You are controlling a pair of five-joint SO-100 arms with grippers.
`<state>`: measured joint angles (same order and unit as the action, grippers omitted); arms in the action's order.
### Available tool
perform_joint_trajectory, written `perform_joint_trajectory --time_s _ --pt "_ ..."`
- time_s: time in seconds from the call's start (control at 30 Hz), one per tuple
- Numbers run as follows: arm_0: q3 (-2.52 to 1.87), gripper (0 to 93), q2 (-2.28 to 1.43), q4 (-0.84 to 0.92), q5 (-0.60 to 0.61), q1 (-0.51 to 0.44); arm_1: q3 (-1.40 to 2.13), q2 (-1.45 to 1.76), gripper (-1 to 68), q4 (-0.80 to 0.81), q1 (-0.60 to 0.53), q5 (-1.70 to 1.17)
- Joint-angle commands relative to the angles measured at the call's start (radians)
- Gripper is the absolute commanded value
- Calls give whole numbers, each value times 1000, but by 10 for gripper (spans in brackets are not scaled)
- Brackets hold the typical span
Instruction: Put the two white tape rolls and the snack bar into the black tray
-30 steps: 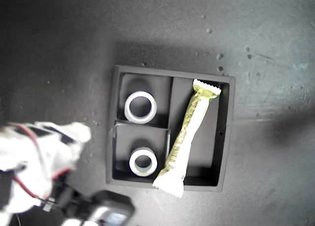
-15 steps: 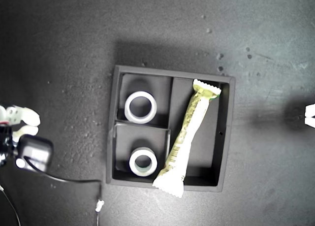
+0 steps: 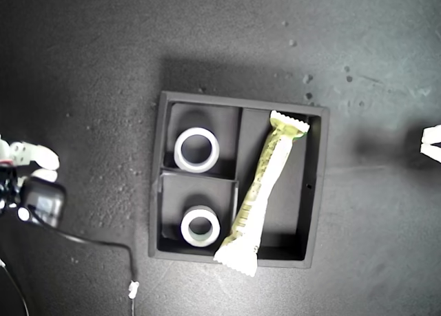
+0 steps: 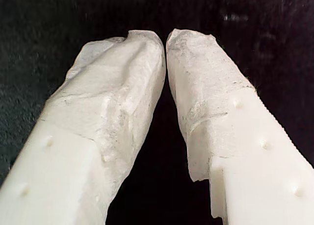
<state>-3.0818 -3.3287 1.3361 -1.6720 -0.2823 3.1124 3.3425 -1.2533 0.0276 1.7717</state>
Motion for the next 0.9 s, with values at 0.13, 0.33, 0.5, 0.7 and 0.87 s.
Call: perform_joint_trajectory --time_s 0.13,0.33,0.5,0.7,0.87 --pt "-57 0 -52 60 23 54 12 -5 -1 -83 -12 -202" --pt "-57 6 -55 54 -32 67 12 6 5 -87 -28 -150" --pt "-57 6 -55 60 112 81 12 6 5 -87 -44 -156" --pt "-57 6 -55 58 336 80 12 6 5 -87 -44 -156" --pt "-57 6 -55 58 336 80 12 6 6 -87 -44 -156"
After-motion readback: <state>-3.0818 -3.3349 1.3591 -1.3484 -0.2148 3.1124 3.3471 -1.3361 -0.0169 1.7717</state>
